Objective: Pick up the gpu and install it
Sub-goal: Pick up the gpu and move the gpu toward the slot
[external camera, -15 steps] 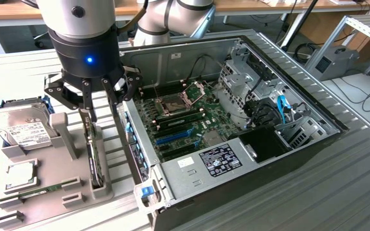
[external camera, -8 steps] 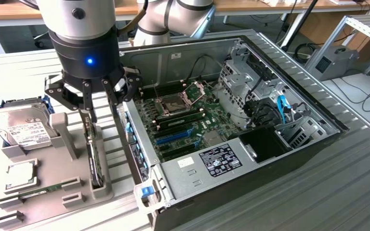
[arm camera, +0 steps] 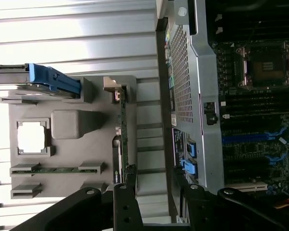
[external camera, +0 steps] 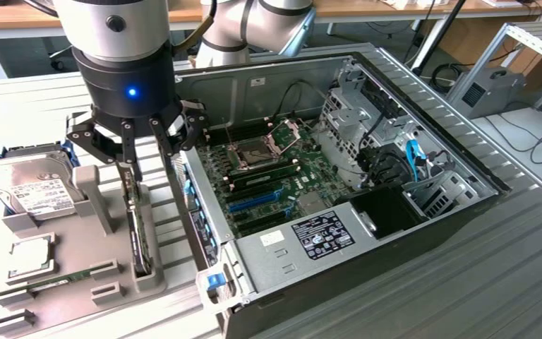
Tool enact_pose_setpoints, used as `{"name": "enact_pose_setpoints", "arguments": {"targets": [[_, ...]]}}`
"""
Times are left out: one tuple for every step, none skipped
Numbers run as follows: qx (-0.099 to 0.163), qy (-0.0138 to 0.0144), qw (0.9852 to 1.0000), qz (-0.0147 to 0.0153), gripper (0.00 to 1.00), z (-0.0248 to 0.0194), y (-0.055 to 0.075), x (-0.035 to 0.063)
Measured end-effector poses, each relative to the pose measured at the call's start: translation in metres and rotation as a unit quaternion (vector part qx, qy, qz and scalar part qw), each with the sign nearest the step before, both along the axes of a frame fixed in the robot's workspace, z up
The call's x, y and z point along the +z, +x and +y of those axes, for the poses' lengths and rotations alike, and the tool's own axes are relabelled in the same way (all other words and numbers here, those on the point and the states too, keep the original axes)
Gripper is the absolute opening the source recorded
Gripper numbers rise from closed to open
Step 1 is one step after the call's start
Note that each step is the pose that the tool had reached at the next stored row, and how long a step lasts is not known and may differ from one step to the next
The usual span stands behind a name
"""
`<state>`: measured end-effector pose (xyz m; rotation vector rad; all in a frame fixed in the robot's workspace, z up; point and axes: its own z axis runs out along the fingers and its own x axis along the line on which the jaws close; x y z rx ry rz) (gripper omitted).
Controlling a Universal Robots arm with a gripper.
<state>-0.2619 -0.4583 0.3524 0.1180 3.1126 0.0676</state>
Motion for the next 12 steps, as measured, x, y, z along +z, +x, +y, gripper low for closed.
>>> {"name": "enact_pose_setpoints", "arguments": {"targets": [[0.0, 0.0, 1.0, 0.0, 0.42, 0.0, 0.0, -0.0002], [0.0, 0.0, 1.0, 0.0, 0.42, 0.0, -0.0001, -0.0005], [0.0, 0.0, 1.0, 0.0, 0.42, 0.0, -0.0002, -0.0008], [0.0, 0.0, 1.0, 0.0, 0.42, 0.0, -0.0002, -0.001], [0.0, 0.0, 1.0, 0.0, 0.42, 0.0, -0.0003, -0.0012], [0.0, 0.0, 1.0, 0.0, 0.42, 0.0, -0.0003, -0.0015], [0.0, 0.0, 1.0, 0.0, 0.42, 0.0, -0.0003, -0.0017], [0.0, 0.0, 1.0, 0.0, 0.42, 0.0, -0.0004, -0.0019], [0.0, 0.0, 1.0, 0.0, 0.42, 0.0, -0.0004, -0.0021], [0.0, 0.0, 1.0, 0.0, 0.42, 0.0, -0.0005, -0.0024], [0.0, 0.0, 1.0, 0.0, 0.42, 0.0, -0.0005, -0.0026], [0.0, 0.0, 1.0, 0.0, 0.42, 0.0, -0.0006, -0.003]]}}
